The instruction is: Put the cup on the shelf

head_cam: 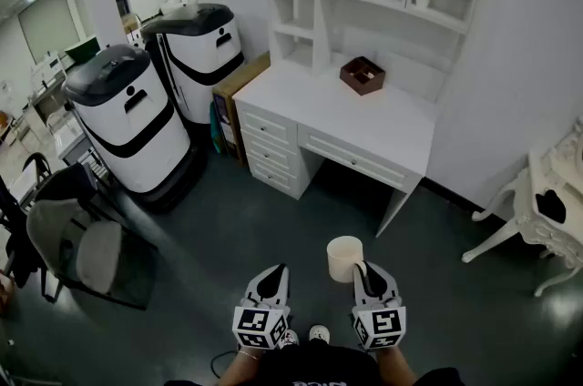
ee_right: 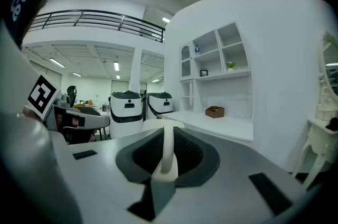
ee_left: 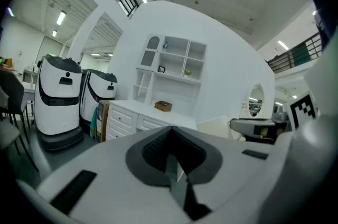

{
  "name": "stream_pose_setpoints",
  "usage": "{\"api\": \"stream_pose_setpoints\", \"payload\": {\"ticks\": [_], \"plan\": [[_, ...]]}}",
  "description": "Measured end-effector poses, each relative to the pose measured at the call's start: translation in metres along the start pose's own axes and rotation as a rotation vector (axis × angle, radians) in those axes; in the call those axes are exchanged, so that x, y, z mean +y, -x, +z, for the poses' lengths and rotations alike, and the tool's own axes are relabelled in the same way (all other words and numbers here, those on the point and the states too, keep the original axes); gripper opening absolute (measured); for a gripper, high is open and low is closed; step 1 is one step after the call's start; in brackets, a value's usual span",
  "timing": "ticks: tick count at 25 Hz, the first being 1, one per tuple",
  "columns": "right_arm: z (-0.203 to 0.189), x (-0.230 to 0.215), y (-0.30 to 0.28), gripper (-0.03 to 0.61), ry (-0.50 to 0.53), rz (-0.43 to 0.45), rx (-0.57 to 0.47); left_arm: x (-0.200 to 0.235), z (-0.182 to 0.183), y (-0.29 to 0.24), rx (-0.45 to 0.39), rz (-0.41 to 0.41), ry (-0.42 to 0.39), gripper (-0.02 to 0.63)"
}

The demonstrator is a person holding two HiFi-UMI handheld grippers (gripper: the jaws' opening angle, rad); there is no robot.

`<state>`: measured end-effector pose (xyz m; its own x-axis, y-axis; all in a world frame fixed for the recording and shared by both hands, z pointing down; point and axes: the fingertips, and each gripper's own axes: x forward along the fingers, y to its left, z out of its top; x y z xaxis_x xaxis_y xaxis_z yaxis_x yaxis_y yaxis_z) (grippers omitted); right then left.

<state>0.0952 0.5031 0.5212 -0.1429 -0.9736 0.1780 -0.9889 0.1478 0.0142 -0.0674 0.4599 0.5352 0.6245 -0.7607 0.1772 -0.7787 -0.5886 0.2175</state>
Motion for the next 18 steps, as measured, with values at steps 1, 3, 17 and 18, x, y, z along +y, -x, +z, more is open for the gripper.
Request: {"api": "stream_pose_setpoints", "payload": {"ticks": [1,3,17,18], "plan": [[0.000,0.000,0.000,0.055,0.000,0.000,0.000,0.000,0.001,0.000,-0.006,0.000,0.003,0.003],[0.000,0.000,-0.001,0.055,0.001,0.000,0.001,0.000,0.003,0.001,-0.014,-0.003,0.006,0.003],[0.000,0.013,-0.005,0.058,0.028,-0.007,0.012,0.009,-0.005,0.000,0.018,-0.027,0.013,0.003],[-0.001,0.015,-0.006,0.057,0.028,-0.009,0.013,0.011,-0.005,0.001,0.014,-0.024,0.016,0.003]]}}
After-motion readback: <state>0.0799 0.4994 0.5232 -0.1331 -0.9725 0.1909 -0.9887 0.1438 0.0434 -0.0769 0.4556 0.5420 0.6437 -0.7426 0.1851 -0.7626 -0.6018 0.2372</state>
